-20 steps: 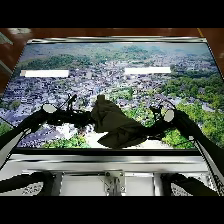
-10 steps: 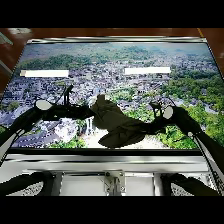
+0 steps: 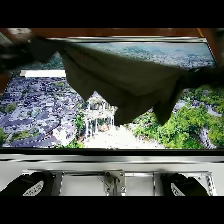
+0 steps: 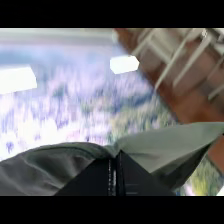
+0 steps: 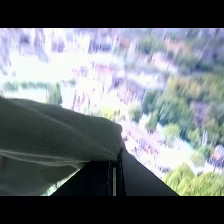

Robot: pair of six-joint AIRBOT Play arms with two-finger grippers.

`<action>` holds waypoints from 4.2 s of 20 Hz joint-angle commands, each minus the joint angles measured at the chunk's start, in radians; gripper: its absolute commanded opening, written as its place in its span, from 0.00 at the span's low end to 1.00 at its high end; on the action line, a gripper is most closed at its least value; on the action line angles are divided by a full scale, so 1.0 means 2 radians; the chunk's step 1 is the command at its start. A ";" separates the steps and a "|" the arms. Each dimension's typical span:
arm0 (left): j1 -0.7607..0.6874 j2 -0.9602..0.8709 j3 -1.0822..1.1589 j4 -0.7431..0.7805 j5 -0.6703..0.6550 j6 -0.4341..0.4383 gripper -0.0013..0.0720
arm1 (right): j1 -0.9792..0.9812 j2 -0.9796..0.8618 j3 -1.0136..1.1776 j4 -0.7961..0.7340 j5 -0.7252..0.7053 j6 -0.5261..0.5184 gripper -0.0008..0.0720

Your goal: Fold the shirts.

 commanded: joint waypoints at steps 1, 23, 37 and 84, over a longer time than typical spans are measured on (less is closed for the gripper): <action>0.003 0.046 0.104 0.045 0.002 -0.048 0.07 | 0.000 0.048 0.110 0.023 -0.001 -0.001 0.10; 0.001 0.075 -0.293 0.146 -0.183 -0.134 0.07 | 0.000 -0.354 0.142 0.224 -0.068 -0.083 0.10; 0.001 0.075 -0.429 0.075 -0.089 -0.134 0.07 | -0.078 -0.407 0.142 0.119 0.225 -0.105 0.89; 0.123 0.129 0.144 0.083 0.122 -0.073 0.07 | -0.149 0.003 0.296 0.276 -0.068 -0.025 0.10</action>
